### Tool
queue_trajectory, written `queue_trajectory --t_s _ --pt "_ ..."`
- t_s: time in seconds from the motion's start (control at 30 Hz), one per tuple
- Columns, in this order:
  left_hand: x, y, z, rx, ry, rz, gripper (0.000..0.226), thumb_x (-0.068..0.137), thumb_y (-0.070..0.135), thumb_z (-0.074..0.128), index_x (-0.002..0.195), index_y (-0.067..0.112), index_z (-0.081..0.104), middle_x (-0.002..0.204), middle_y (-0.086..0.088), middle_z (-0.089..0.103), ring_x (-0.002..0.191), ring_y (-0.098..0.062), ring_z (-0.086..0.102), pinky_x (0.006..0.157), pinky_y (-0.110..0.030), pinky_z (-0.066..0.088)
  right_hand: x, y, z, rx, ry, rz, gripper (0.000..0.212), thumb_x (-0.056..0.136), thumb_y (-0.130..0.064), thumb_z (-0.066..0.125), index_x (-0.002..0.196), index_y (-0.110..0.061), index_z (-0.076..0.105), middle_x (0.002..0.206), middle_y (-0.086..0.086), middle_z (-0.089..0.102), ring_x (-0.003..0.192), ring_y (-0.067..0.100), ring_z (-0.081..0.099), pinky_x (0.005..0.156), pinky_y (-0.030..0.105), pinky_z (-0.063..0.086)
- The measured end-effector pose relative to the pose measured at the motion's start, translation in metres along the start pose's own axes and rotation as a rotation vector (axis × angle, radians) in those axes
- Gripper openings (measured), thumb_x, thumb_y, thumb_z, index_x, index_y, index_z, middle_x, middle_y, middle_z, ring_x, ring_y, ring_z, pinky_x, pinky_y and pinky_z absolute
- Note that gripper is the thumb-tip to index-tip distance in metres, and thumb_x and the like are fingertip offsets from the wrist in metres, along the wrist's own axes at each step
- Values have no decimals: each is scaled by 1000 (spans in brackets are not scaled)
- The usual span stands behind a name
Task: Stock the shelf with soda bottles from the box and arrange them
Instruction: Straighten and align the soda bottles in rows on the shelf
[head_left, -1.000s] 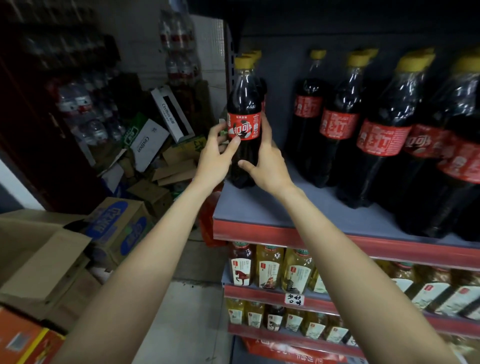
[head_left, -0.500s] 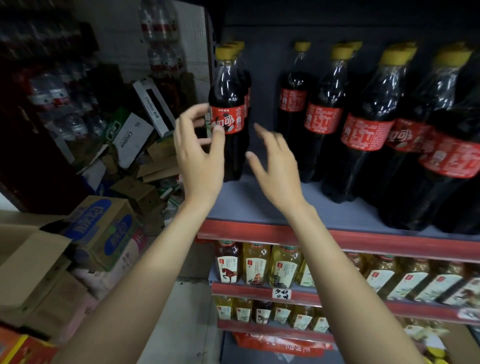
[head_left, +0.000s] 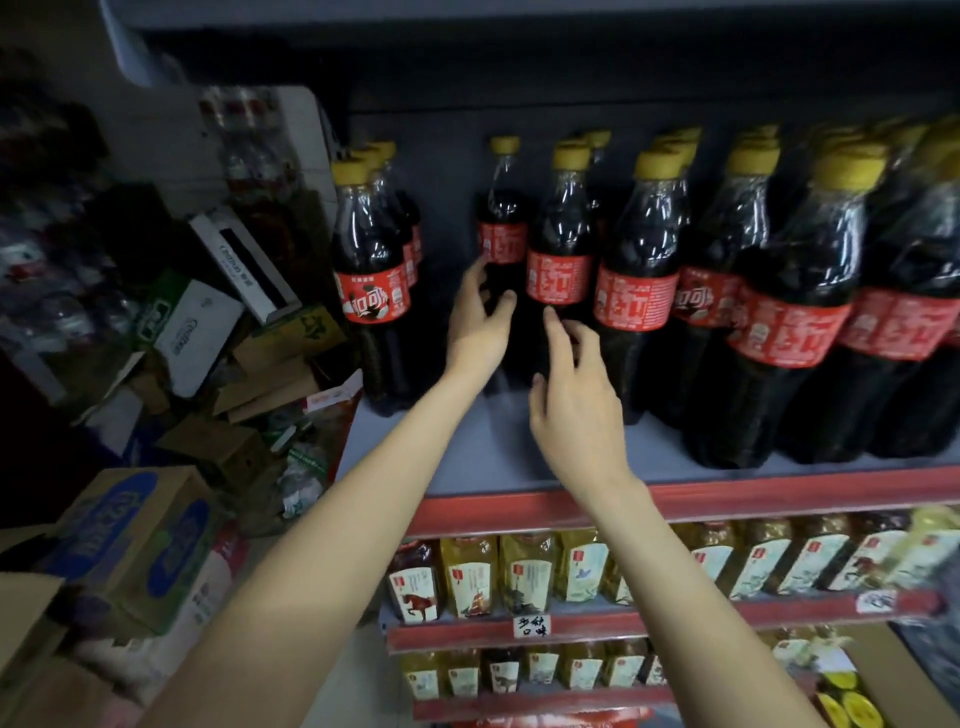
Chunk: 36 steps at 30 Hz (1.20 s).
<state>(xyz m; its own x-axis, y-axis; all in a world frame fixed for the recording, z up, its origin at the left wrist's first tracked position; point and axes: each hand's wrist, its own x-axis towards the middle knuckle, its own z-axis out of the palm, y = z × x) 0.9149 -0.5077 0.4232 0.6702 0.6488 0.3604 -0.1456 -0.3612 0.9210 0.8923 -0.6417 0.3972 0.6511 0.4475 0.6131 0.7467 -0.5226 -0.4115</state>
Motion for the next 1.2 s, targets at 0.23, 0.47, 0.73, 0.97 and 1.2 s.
queue_trajectory --t_s 0.23,0.47,0.73,0.97,1.2 --pt "42 2 9 158 -32 92 81 92 9 57 151 10 3 156 -15 21 142 -25 26 113 -31 22 1 9 2 -104 -102 -36 59 90 -6 51 146 -6 32 130 15 47 106 36 56 64 43 52" --pt "48 -3 13 189 -14 -3 86 88 19 65 152 20 8 153 -15 25 139 -27 29 115 -37 25 4 13 -4 -106 -116 -53 51 91 -10 51 141 -11 42 124 11 52 105 33 56 66 42 51" --pt "36 -13 0 81 20 -10 88 84 24 70 149 14 11 145 -12 39 131 -24 42 110 -37 34 21 9 1 15 -135 -58 50 94 -11 47 143 -12 39 129 11 53 106 34 59 79 43 49" --pt "28 -8 -6 73 144 -62 85 87 31 67 150 19 12 143 -8 45 127 -22 46 99 -24 34 41 -3 24 254 -410 15 82 89 7 45 151 -5 -7 157 20 14 139 36 31 110 44 32" --pt "11 10 -11 -18 126 -106 71 91 26 60 149 22 19 143 -3 46 126 -18 47 100 -25 37 74 -16 55 409 -394 169 89 92 -11 52 150 -14 -15 158 18 16 138 33 34 112 42 32"
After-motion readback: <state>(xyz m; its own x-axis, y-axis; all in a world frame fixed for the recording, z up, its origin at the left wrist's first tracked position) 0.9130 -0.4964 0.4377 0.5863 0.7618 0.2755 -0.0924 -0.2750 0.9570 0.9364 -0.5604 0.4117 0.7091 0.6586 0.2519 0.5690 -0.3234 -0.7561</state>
